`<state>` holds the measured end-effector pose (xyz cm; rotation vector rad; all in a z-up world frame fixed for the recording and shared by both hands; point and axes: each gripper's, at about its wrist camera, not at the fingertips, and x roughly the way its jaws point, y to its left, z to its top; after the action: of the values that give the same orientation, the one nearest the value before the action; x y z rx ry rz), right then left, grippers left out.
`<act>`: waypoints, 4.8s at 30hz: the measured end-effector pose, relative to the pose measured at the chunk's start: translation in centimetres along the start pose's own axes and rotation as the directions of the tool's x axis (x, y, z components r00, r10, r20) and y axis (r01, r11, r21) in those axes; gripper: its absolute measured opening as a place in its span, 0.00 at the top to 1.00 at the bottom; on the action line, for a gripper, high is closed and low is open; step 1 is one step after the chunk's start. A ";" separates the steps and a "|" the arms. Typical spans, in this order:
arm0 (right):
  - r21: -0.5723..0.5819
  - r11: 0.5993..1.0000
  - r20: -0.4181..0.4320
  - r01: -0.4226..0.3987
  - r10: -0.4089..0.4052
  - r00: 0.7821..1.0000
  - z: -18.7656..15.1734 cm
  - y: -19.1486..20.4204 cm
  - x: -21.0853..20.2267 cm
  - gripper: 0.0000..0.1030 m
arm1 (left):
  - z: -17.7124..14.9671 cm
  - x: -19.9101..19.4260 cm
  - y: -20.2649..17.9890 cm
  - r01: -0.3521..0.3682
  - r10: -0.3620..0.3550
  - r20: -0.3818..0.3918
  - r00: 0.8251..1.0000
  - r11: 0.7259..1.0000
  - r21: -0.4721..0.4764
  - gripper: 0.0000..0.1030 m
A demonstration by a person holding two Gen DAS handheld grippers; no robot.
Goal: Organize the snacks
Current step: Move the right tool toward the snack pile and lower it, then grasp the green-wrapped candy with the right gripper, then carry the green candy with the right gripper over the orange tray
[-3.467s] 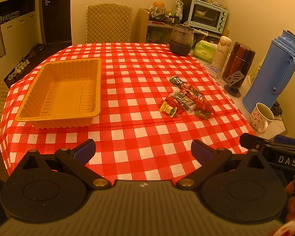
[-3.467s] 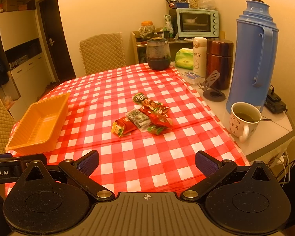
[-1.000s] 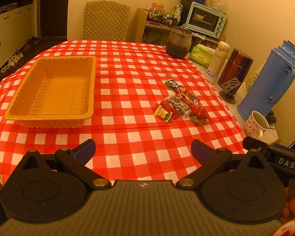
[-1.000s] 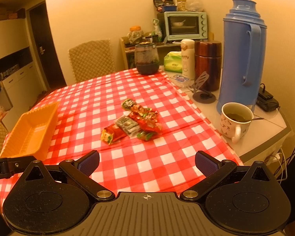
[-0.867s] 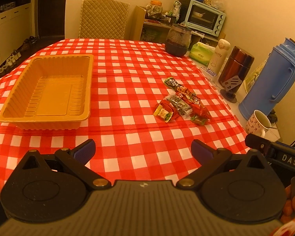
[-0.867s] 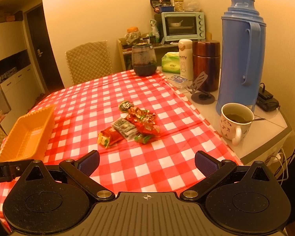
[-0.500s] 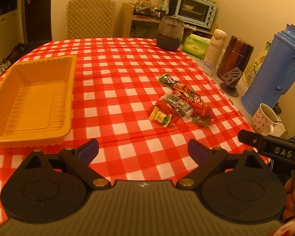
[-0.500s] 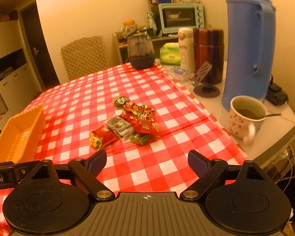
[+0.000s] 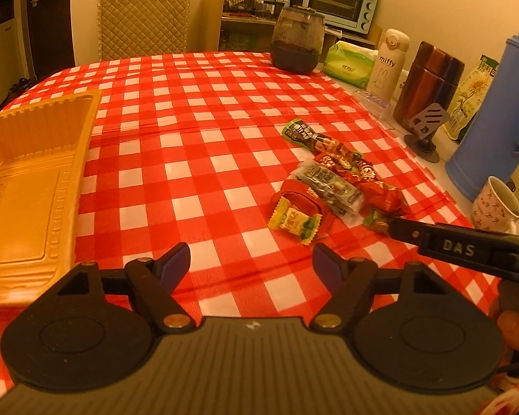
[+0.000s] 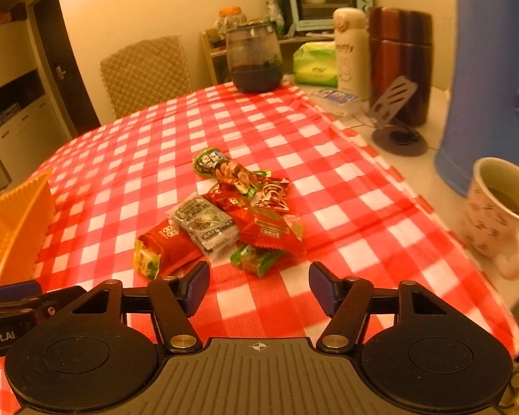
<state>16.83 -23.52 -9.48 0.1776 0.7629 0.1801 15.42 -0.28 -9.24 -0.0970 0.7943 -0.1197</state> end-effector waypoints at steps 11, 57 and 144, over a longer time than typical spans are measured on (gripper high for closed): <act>-0.103 0.994 -0.037 0.048 -0.052 0.998 0.4 -0.1 5.1 0.47 | -0.3 1.8 0.7 0.027 -0.027 -0.005 1.000 0.999 -0.031 0.30; -0.134 0.990 -0.078 -0.034 0.024 0.997 -1.2 2.2 3.9 0.76 | -1.0 3.1 -0.9 0.043 -0.049 0.015 0.999 0.965 0.259 0.94; -0.339 0.839 -0.014 -0.427 0.449 0.894 0.8 23.2 -1.1 0.80 | 0.5 -12.1 14.7 -0.287 0.301 0.145 0.943 0.952 -0.106 0.77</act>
<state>14.37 -1.39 -2.96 0.0313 0.6046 0.7355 8.42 16.00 -2.33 -0.0645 0.6454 0.2034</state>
